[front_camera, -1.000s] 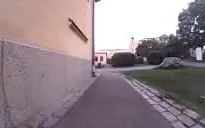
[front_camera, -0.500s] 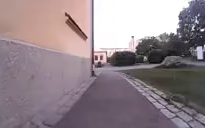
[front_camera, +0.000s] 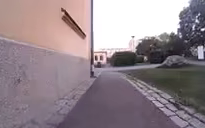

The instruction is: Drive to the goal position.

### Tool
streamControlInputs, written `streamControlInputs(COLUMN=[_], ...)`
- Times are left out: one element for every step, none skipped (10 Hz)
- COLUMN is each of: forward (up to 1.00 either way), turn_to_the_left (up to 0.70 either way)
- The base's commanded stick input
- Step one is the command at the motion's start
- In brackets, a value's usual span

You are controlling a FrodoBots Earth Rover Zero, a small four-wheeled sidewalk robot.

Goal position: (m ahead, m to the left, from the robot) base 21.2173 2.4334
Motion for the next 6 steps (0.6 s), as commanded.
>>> streamControlInputs(forward=[0.5, 0.5, 0.5, 0.5, 0.5, 0.5], turn_to_the_left=[-0.5, -0.5, -0.5, -0.5, -0.28, 0.0])
